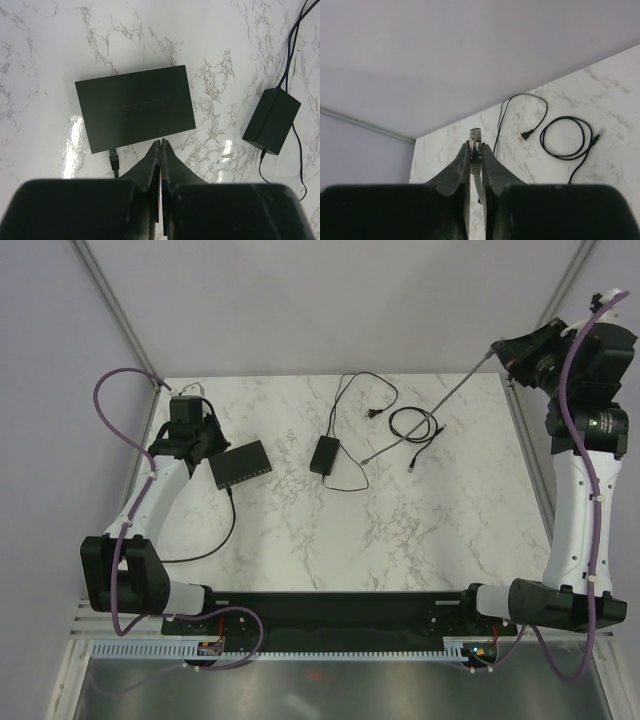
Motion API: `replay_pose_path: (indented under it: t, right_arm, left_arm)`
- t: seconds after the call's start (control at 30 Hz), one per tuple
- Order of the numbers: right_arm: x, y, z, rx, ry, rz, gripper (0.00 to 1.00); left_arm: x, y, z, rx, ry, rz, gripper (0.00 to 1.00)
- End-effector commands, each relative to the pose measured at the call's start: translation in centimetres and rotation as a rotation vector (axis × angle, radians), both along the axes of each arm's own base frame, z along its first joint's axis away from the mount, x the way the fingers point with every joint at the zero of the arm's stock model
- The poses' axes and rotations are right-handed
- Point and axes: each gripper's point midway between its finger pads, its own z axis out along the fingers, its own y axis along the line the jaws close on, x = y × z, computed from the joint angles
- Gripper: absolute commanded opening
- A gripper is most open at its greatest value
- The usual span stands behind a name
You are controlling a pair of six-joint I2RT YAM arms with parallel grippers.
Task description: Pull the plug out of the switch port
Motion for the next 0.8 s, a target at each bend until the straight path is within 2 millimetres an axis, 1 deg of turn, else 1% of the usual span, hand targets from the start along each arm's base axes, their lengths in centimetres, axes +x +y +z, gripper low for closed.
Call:
replay_pose_path:
  t: [0.0,0.03,0.07,0.13,0.17,0.23,0.27,0.33,0.37,0.4,0.43,0.47,0.53,0.57,0.6,0.63,0.67,0.7,0.73,0.77]
  right_arm:
    - [1.0,-2.3,1.7,0.101,-0.038,-0.059,0.00]
    - [1.4,-2.9,1.5,0.121,-0.041,-0.073,0.00]
    - [2.6,-3.1,1.0,0.146,-0.048,-0.069,0.00]
    - [3.8,-3.0,0.3,0.184,-0.028,-0.051,0.00]
    - [4.7,-3.4,-0.5,0.194,-0.011,-0.055,0.00]
    - [5.3,-3.8,-1.5,0.185,0.002,-0.070,0.00]
    - [5.6,-4.4,-2.9,0.176,0.027,-0.095,0.00]
    - [5.6,-5.2,-4.7,0.163,0.061,-0.118,0.00]
    - [5.3,-5.5,-6.6,0.163,0.100,-0.132,0.00]
    - [5.0,-6.2,-7.4,0.150,0.110,-0.165,0.00]
    - [4.7,-6.4,-8.1,0.138,0.117,-0.180,0.00]
    - [3.5,-6.3,-9.8,0.093,0.139,-0.179,0.00]
    - [2.1,-6.6,-11.5,0.041,0.158,-0.201,0.00]
    - [0.7,-6.7,-13.8,0.003,0.192,-0.213,0.00]
    - [-0.1,-7.6,-15.1,-0.032,0.214,-0.264,0.00]
    - [-0.8,-8.1,-16.5,-0.054,0.240,-0.288,0.00]
    - [-1.9,-8.6,-19.2,-0.104,0.293,-0.310,0.00]
    - [-2.4,-9.2,-20.6,-0.123,0.328,-0.337,0.00]
    - [-2.9,-10.4,-22.1,-0.145,0.373,-0.403,0.00]
    - [-3.3,-10.4,-24.9,-0.142,0.449,-0.401,0.00]
  left_arm:
    - [0.5,-0.6,0.6,0.010,-0.034,-0.041,0.02]
    - [0.5,-0.7,0.5,0.010,-0.033,-0.044,0.02]
    - [0.5,-0.7,0.5,0.010,-0.031,-0.046,0.02]
    - [0.6,-0.7,0.1,0.011,-0.022,-0.046,0.02]
    - [0.6,-0.8,0.2,0.010,-0.025,-0.047,0.02]
    - [0.5,-1.3,0.2,-0.006,-0.023,-0.069,0.02]
    - [0.6,-1.3,0.4,-0.006,-0.026,-0.071,0.02]
    - [0.5,-1.3,0.4,-0.005,-0.026,-0.068,0.02]
    - [0.5,-1.3,0.3,-0.005,-0.024,-0.070,0.02]
    - [0.5,-1.3,0.5,-0.008,-0.029,-0.070,0.02]
    - [0.5,-1.5,0.4,-0.014,-0.025,-0.075,0.02]
    - [0.5,-1.6,0.5,-0.016,-0.027,-0.079,0.02]
    - [0.5,-1.8,0.6,-0.024,-0.028,-0.088,0.02]
    - [0.5,-1.8,0.6,-0.025,-0.028,-0.087,0.02]
    - [0.5,-1.8,0.5,-0.027,-0.028,-0.090,0.02]
    - [0.5,-1.9,0.6,-0.031,-0.029,-0.090,0.02]
    - [0.5,-1.9,0.5,-0.033,-0.026,-0.091,0.02]
    - [0.5,-2.0,0.5,-0.036,-0.026,-0.094,0.02]
    - [0.5,-2.1,0.2,-0.041,-0.018,-0.098,0.02]
    - [0.5,-2.3,0.1,-0.048,-0.013,-0.100,0.02]
